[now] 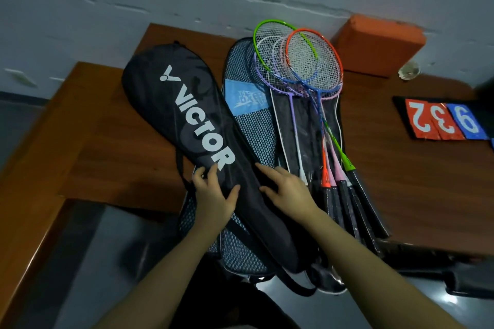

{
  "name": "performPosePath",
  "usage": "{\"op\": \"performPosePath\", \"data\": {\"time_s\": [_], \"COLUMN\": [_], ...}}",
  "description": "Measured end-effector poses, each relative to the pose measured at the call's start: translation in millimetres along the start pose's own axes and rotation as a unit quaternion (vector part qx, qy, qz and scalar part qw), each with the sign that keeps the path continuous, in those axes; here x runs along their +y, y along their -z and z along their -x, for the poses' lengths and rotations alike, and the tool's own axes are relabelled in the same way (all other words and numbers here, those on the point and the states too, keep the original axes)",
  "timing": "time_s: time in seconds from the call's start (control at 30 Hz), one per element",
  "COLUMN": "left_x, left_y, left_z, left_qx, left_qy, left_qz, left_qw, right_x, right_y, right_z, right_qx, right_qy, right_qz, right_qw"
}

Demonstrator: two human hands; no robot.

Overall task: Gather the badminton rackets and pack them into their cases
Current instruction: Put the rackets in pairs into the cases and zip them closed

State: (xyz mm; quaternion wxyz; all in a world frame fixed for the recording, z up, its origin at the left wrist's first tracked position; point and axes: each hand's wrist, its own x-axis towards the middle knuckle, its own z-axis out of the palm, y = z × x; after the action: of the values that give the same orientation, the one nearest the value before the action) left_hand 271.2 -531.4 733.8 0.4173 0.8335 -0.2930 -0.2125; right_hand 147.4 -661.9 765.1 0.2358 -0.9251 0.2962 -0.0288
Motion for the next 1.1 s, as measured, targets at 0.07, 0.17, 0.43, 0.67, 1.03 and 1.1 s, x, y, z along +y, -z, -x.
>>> {"op": "performPosePath", "data": {"time_s": [0.07,0.17,0.43,0.67,1.03,1.1], "left_x": [-1,2,-6,10,24,20], "left_y": [8,14,17,20,104,123], "left_z": [2,6,20,32,-37,-56], "left_qx": [0.017,0.057,0.100,0.141,0.127,0.109], "left_qy": [0.000,0.027,0.096,0.039,-0.124,-0.130], "left_qz": [0.026,0.049,0.084,0.102,0.057,0.052], "left_qw": [1.000,0.997,0.987,0.984,0.982,0.984], "right_x": [-6,-14,-35,-40,-104,-121], "right_y": [-5,-7,-19,-14,-15,-19], "right_z": [3,-1,10,26,-26,-43], "right_qx": [0.034,0.036,0.049,0.175,0.278,0.272], "right_qy": [-0.017,-0.047,0.008,0.103,0.037,0.018], "right_qz": [-0.072,-0.118,-0.097,-0.068,-0.112,-0.124], "right_qw": [0.997,0.991,0.994,0.977,0.953,0.954]}}
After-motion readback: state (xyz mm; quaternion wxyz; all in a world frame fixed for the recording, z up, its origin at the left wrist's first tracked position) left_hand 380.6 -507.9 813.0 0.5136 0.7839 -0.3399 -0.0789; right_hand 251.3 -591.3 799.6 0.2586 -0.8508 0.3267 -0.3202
